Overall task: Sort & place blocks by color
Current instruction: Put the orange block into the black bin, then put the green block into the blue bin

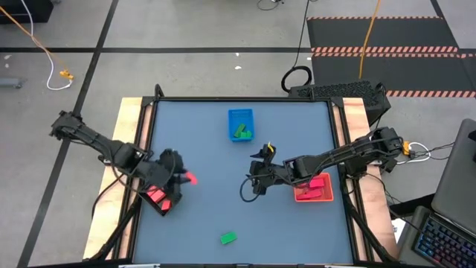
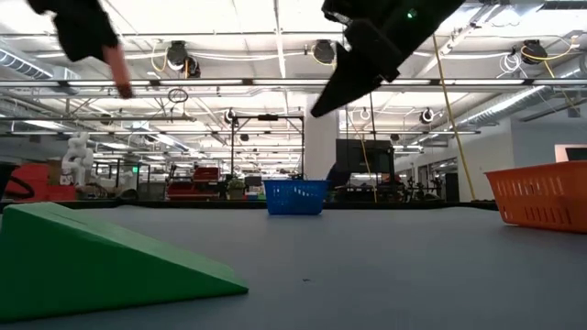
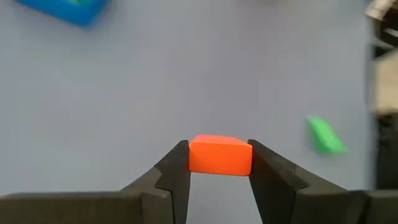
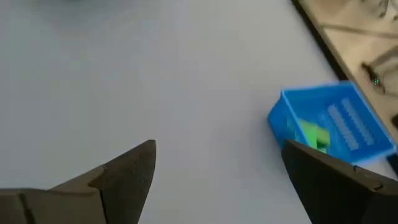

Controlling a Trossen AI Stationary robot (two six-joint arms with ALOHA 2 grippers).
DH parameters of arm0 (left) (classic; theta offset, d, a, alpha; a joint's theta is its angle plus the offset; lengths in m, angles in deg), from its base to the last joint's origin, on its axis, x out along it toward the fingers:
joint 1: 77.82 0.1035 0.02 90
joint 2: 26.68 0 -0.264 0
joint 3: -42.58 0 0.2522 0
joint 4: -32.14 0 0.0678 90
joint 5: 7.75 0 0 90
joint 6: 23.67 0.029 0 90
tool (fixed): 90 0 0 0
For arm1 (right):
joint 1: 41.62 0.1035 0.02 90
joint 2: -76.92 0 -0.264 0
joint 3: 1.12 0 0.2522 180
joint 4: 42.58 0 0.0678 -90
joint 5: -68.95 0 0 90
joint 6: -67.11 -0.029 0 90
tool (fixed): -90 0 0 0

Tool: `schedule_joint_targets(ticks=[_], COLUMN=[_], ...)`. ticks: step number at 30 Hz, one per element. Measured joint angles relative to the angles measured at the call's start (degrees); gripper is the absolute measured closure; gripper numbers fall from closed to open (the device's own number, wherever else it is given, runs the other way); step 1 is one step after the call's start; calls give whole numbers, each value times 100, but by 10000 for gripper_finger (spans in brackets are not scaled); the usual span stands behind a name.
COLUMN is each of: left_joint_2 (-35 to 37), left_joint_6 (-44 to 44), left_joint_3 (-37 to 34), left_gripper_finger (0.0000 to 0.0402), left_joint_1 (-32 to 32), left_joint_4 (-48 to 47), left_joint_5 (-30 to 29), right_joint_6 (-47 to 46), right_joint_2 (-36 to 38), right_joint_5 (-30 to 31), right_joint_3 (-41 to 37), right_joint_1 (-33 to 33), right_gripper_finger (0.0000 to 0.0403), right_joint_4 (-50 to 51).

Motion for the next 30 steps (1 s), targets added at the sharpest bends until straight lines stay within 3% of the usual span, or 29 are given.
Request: schedule_joint_targets(ticks=[5,12,21,30], left_joint_2=[-105,-385,-464,-464], left_joint_6=[-1072,-2838,-2744,-2661], left_joint_3=[0,-2,-2,-2], left_gripper_finger=[269,269,268,145], left_joint_1=[-616,-1060,-1073,-1019], left_joint_4=[-156,-2385,-2248,-2249], left_joint_5=[952,2089,2433,2427], right_joint_6=[-331,-411,-381,-380], right_joint_2=[-2,-4,-4,-4], right_joint_5=[-31,-32,-31,-33], right_joint_3=[0,0,0,-1], right_joint_1=[11,11,-15,-26], right_gripper_finger=[64,64,64,64], right_joint_4=[367,196,179,192])
